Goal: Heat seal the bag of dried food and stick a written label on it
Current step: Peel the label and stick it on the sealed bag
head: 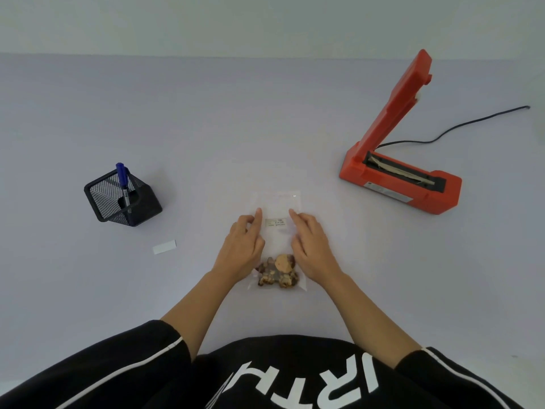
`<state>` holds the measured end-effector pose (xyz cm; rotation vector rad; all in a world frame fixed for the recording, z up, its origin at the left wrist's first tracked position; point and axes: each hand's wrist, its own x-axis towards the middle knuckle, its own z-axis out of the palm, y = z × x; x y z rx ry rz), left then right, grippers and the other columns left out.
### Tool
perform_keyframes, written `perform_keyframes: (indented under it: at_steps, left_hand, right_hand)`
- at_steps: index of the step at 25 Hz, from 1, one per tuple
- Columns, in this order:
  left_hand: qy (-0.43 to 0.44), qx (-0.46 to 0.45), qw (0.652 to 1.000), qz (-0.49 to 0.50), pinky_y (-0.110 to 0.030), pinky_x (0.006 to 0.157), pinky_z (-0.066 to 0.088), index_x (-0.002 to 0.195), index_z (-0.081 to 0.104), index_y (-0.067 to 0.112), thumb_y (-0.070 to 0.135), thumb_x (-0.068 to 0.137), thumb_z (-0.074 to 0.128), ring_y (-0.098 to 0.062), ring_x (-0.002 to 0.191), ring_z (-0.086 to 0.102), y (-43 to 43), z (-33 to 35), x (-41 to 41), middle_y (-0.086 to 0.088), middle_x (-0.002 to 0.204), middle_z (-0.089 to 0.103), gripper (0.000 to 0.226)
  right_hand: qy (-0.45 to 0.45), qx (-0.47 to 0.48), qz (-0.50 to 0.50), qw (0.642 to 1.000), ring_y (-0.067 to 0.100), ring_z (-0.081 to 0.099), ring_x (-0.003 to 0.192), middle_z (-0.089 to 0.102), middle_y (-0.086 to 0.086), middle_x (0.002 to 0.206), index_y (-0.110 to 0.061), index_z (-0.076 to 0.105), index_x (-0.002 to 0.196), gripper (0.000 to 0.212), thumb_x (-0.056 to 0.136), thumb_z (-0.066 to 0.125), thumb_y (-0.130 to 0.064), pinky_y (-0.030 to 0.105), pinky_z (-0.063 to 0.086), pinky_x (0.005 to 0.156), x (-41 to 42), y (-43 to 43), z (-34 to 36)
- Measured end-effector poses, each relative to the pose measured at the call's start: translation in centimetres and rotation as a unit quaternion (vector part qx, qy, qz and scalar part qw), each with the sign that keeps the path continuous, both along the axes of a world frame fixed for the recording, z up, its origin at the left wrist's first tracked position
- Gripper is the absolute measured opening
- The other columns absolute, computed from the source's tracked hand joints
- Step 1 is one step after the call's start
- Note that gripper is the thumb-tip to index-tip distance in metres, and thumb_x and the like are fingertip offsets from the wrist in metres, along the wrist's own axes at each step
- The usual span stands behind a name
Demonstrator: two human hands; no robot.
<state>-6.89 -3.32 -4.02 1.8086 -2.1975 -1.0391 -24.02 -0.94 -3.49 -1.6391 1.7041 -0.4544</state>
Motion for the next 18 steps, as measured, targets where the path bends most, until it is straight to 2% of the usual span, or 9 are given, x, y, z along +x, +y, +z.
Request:
perform_keyframes:
  at_steps: [2, 3, 6, 8, 11, 15, 18]
  left_hand:
    - [0.031, -0.031, 0.997, 0.068, -0.03, 0.094, 0.038, 0.148, 0.022, 0.01, 0.019, 0.099, 0.035, -0.025, 0.113, 0.043, 1.0, 0.7, 0.5, -0.014, 0.129, 0.039, 0.051]
    - [0.037, -0.032, 0.993, 0.109, -0.027, 0.092, 0.037, 0.147, 0.024, 0.009, 0.017, 0.099, 0.039, -0.025, 0.112, 0.043, 2.0, 0.9, 0.8, -0.015, 0.127, 0.039, 0.052]
    - [0.033, 0.047, 0.981, 0.188, -0.024, 0.089, 0.035, 0.147, 0.023, 0.01, 0.025, 0.098, 0.044, -0.026, 0.108, 0.045, 4.7, 1.0, 1.2, -0.016, 0.124, 0.04, 0.056]
    - [0.032, 0.096, 0.971, 0.216, -0.021, 0.082, 0.034, 0.145, 0.028, 0.012, 0.031, 0.096, 0.047, -0.022, 0.099, 0.046, 5.2, 0.4, 0.7, -0.014, 0.121, 0.042, 0.056]
    - [0.06, 0.126, 0.961, 0.24, -0.016, 0.078, 0.032, 0.142, 0.036, 0.011, 0.028, 0.094, 0.053, -0.016, 0.091, 0.045, 4.8, 0.3, -0.4, -0.012, 0.115, 0.045, 0.054]
    - [0.094, 0.133, 0.944, 0.286, -0.025, 0.09, 0.041, 0.144, 0.034, 0.013, 0.021, 0.092, 0.057, -0.02, 0.101, 0.052, 2.6, 0.9, -0.6, -0.015, 0.123, 0.048, 0.058]
    - [0.127, 0.094, 0.941, 0.299, -0.03, 0.093, 0.046, 0.144, 0.034, 0.014, 0.021, 0.092, 0.058, -0.014, 0.096, 0.051, -2.1, 1.9, -0.7, -0.013, 0.12, 0.049, 0.058]
  right_hand:
    - [-0.034, -0.026, -0.065, 0.997, 0.015, 0.038, 0.119, 0.04, 0.005, 0.129, -0.014, 0.035, 0.14, 0.046, 0.095, 0.046, -0.018, 0.031, 0.034, 0.106, -0.2, 1.3, 0.8]
    - [-0.034, -0.008, -0.098, 0.995, 0.015, 0.037, 0.12, 0.037, 0.005, 0.129, -0.014, 0.034, 0.14, 0.049, 0.094, 0.05, -0.022, 0.027, 0.032, 0.105, -0.1, 2.3, 1.1]
    - [-0.034, 0.143, -0.137, 0.98, 0.02, 0.028, 0.125, 0.026, 0.009, 0.131, -0.014, 0.018, 0.146, 0.076, 0.087, 0.06, -0.039, 0.024, 0.025, 0.102, 0.8, 5.3, 1.3]
    - [-0.068, 0.207, -0.148, 0.965, 0.024, 0.029, 0.127, 0.022, 0.01, 0.131, -0.012, 0.012, 0.146, 0.088, 0.082, 0.064, -0.042, 0.025, 0.026, 0.102, 1.5, 6.0, 0.8]
    - [-0.117, 0.218, -0.179, 0.952, 0.023, 0.037, 0.123, 0.025, 0.005, 0.123, -0.012, 0.012, 0.146, 0.091, 0.08, 0.071, -0.03, 0.019, 0.031, 0.097, 2.3, 5.3, 0.5]
    - [-0.124, 0.195, -0.196, 0.953, 0.019, 0.043, 0.114, 0.035, 0.008, 0.123, -0.012, 0.014, 0.147, 0.089, 0.08, 0.072, -0.021, 0.018, 0.031, 0.093, 2.6, 3.0, 1.2]
    - [-0.14, 0.147, -0.201, 0.958, 0.014, 0.043, 0.108, 0.032, 0.002, 0.114, -0.012, 0.016, 0.147, 0.088, 0.079, 0.072, -0.019, 0.016, 0.032, 0.09, 2.6, -1.7, 2.2]
